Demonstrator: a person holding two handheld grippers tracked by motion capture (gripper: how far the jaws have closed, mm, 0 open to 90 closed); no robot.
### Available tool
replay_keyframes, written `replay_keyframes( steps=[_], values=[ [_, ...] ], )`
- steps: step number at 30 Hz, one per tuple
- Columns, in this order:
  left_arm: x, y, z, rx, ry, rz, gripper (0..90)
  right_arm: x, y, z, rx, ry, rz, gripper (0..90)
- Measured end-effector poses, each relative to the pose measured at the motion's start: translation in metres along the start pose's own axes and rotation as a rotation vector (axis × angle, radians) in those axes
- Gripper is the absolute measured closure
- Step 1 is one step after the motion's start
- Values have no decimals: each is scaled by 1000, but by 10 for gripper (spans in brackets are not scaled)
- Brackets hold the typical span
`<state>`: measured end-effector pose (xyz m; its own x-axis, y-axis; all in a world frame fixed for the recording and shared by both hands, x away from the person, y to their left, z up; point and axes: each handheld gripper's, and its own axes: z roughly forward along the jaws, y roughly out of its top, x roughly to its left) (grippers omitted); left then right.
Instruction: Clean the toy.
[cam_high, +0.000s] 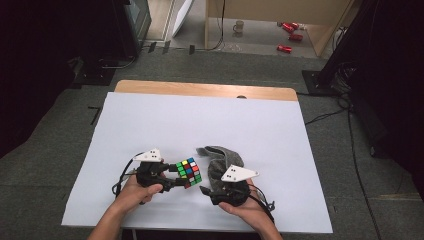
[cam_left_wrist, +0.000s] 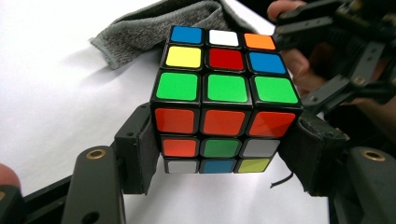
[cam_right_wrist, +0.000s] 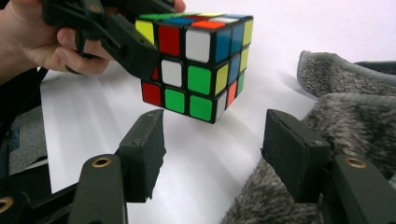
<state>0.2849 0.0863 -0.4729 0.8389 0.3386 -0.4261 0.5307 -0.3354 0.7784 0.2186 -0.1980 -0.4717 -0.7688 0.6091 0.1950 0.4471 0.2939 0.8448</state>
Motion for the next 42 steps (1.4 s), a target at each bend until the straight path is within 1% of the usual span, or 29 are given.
replay_keyframes(
  steps=[1, 4, 6, 7, 8, 9, 10, 11, 12, 13, 17, 18, 19, 20, 21, 23, 26, 27, 28, 29, 31, 32, 33, 34, 35, 36, 37, 41, 42],
  values=[
    [0, 1, 0, -3, -19, -11, 345, 1, -1, 2, 4, -4, -7, 397],
    [-1, 2, 0, -2, -36, -18, 344, 1, -3, 4, 13, -14, -15, 415],
    [-2, 2, 2, 1, -57, -30, 344, 2, -5, 7, 15, -31, -25, 494],
    [-2, 2, 2, 1, -57, -30, 344, 3, -6, 7, 13, -31, -27, 521],
    [-2, 2, 3, 3, -62, -37, 344, 3, -6, 7, 13, -31, -27, 521],
    [-2, 2, 5, 14, -57, -43, 344, 4, -7, 8, 6, -26, -41, 569],
    [-2, 2, 5, 14, -57, -43, 344, 4, -7, 8, 2, -27, -48, 588],
    [-1, 1, 8, 28, -64, -52, 344, 4, -7, 7, -1, -22, -52, 602],
    [-1, 1, 8, 28, -64, -52, 343, 4, -7, 7, -1, -22, -52, 602],
    [0, 0, 11, 49, -71, -59, 343, 3, -8, 6, -10, -9, -49, 616],
    [1, -2, 16, 73, -70, -71, 343, 1, -8, 4, -9, 1, -37, 615],
    [1, -3, 17, 84, -75, -77, 343, 0, -8, 4, -12, 5, -31, 617],
    [2, -5, 22, 105, -95, -88, 343, -1, -9, 4, -11, 12, -24, 623],
    [2, -5, 22, 105, -95, -88, 342, -1, -9, 4, -11, 12, -24, 623],
    [4, -6, 24, 103, -117, -112, 343, -1, -8, 3, -12, 24, -21, 627],
    [5, -6, 24, 99, -123, -123, 343, -1, -8, 3, -14, 28, -17, 641],
    [5, -6, 23, 104, -118, -107, 342, -1, -8, 3, -11, 31, -13, 647],
    [3, -6, 24, 106, -110, -92, 342, -1, -8, 4, -10, 34, -10, 653],
    [1, -6, 24, 115, -87, -62, 341, -1, -8, 4, -9, 33, -9, 655],
    [1, -6, 24, 115, -87, -62, 340, -1, -8, 4, -7, 31, -7, 660],
    [-2, -7, 26, 127, -38, -26, 336, -1, -8, 6, 0, 24, 4, 665],
    [-2, -7, 26, 127, -38, -26, 327, -1, -8, 6, 0, 24, 4, 665],
    [-3, -7, 27, 129, -14, -8, 319, -1, -9, 8, 10, 16, 13, 670],
    [-3, -7, 27, 129, -14, -8, 313, -1, -9, 8, 10, 16, 13, 670],
    [-4, -7, 26, 127, 5, 10, 308, -2, -9, 9, 13, 13, 20, 670],
    [-4, -7, 26, 127, 5, 10, 300, -2, -9, 9, 13, 13, 20, 670],
    [-5, -8, 26, 122, 24, 26, 290, -2, -8, 9, 14, 13, 26, 670],
    [-7, -8, 26, 123, 59, 54, 279, -3, -8, 12, 19, 7, 43, 680],
    [-7, -8, 26, 123, 59, 54, 275, -3, -8, 12, 19, 7, 43, 680]
  ],
)
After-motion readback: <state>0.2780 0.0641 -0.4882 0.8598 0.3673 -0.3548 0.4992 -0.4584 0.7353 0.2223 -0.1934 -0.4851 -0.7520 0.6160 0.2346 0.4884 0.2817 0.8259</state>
